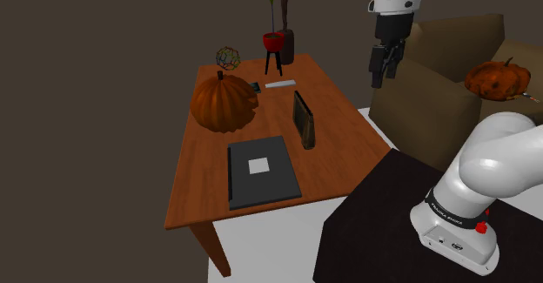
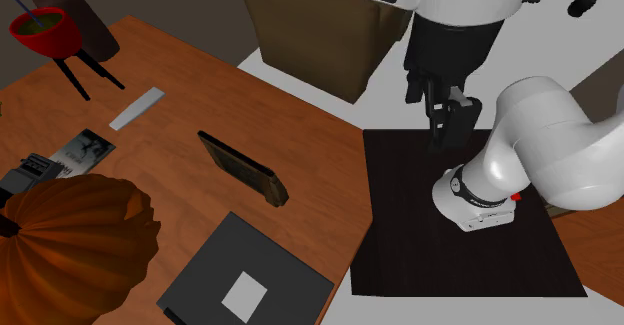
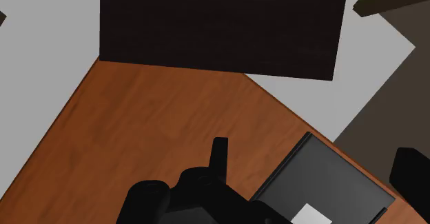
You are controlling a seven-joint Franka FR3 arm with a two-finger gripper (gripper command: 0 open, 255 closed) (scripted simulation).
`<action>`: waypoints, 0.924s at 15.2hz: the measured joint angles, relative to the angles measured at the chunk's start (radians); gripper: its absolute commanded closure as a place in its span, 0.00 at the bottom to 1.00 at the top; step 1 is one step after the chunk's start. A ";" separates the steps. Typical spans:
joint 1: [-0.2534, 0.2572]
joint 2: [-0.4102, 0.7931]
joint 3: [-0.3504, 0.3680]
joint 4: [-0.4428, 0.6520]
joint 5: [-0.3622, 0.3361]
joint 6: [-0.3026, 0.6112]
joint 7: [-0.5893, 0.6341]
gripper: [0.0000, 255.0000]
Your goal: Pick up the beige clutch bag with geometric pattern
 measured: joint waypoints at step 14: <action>-0.062 0.380 0.052 0.027 0.028 0.368 0.193 0.00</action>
